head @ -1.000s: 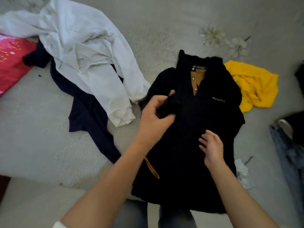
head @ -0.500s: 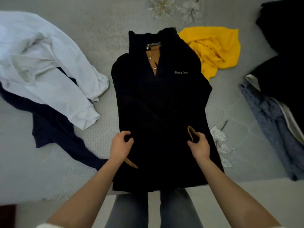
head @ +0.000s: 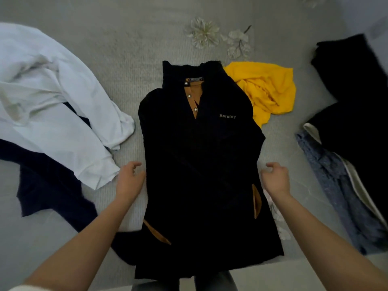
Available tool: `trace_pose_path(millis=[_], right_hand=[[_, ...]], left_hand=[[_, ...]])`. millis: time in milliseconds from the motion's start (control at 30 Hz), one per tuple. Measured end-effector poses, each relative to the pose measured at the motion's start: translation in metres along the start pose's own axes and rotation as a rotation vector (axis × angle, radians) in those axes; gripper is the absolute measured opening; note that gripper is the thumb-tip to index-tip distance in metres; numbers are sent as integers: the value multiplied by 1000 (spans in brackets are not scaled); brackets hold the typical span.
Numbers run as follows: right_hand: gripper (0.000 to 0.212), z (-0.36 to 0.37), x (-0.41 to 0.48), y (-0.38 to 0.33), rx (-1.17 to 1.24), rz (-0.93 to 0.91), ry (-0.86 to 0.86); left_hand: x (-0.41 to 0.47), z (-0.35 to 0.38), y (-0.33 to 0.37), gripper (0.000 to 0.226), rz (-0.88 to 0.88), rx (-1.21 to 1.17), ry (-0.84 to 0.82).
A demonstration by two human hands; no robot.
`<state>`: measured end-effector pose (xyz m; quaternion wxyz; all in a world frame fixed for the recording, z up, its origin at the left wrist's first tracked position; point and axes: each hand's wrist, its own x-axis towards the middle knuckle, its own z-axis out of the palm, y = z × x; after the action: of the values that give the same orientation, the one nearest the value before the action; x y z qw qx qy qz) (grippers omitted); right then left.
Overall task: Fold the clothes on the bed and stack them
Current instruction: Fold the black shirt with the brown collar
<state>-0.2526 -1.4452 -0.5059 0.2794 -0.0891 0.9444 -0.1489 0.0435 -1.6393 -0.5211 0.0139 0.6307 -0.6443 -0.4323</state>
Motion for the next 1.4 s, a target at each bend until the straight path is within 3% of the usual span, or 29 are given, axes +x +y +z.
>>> trace_pose_path(millis=[133,233,600,733,933,1033,1100,1300,1400], right_hand=[[35,-9,44,-73,-29,-246,-76],[36,-9,76,-127,-116,-387,20],[49,3,175,-237,-174,-430,-52],[58,14,196,-242,-238,-375,-125],[46,21,211,-240,-225,-379,-125],[9,20,208,-238,-64,-361,-100],[17,16,204,-237,38,-370,-62],[21,-16,149,-203,385,-585,-124],[13,-27,124,-140,213,-847,-120]], left_hand=[[52,-16,45,33,135,-8,92],[80,-19,75,31,179,25,150],[193,-23,137,33,113,121,139],[222,-9,146,39,99,93,57],[235,5,151,50,65,30,-41],[236,5,150,36,51,53,4],[231,0,148,25,63,-48,78],[168,-32,142,17,228,-348,185],[111,-40,105,34,462,-279,153]])
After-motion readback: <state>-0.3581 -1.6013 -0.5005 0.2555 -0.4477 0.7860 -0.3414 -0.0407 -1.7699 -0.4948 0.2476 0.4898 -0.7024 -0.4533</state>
